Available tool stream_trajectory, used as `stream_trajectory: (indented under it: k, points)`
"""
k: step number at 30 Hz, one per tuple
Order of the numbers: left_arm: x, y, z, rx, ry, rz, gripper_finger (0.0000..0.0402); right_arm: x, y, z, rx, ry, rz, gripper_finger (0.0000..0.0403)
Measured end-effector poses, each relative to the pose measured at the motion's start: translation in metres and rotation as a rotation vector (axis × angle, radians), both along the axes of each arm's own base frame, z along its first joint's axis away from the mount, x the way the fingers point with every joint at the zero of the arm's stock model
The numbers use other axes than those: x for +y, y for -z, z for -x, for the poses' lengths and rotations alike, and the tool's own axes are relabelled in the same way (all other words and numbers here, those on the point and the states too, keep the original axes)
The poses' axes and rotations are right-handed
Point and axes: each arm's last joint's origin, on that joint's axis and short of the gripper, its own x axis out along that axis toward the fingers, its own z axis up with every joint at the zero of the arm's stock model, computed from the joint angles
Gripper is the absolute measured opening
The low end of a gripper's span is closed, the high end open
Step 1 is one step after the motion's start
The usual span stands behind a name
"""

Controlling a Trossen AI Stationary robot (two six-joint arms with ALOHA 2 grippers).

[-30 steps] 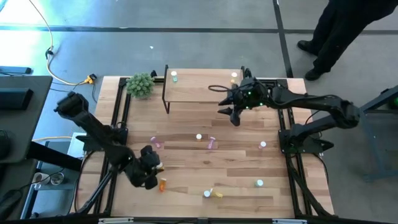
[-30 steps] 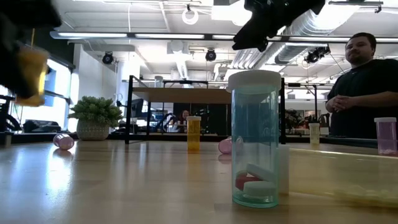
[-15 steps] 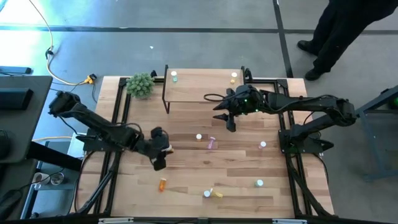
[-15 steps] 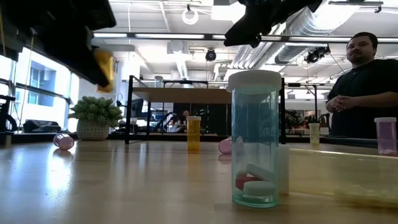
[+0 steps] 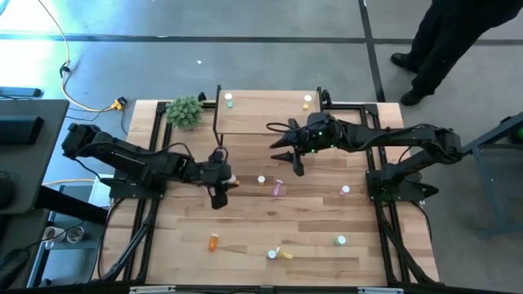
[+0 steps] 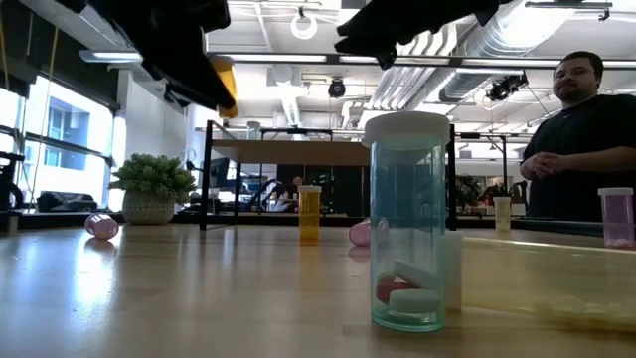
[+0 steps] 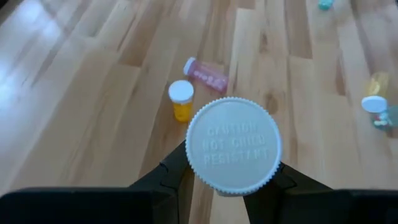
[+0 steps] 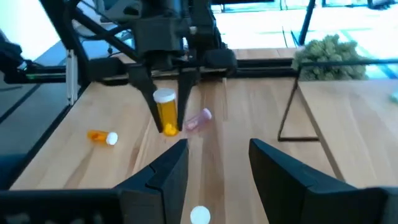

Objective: Pick and place medicine bottles onto shelf by color
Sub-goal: Put the bottom left orange pill bottle on the shelf

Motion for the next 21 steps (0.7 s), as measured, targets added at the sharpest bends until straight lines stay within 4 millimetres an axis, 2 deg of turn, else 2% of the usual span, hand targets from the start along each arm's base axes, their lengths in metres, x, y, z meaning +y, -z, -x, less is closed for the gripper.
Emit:
stream_trajectory:
  k: [7,15,21]
  points:
    - [0.001,-0.006,-0.002,-0.007,0.015,0.018,0.0097,0.014,0.001,-0.015,-0.094,-0.057,0.016,0.0161]
    - [0.000,-0.003,0.001,0.040,-0.006,0.090,0.0097,0.030,0.005,-0.034,-0.217,-0.077,0.038,0.0161]
    - [0.001,-0.001,0.003,0.066,-0.015,0.091,0.0097,0.036,0.011,-0.040,-0.220,-0.094,0.068,0.0162]
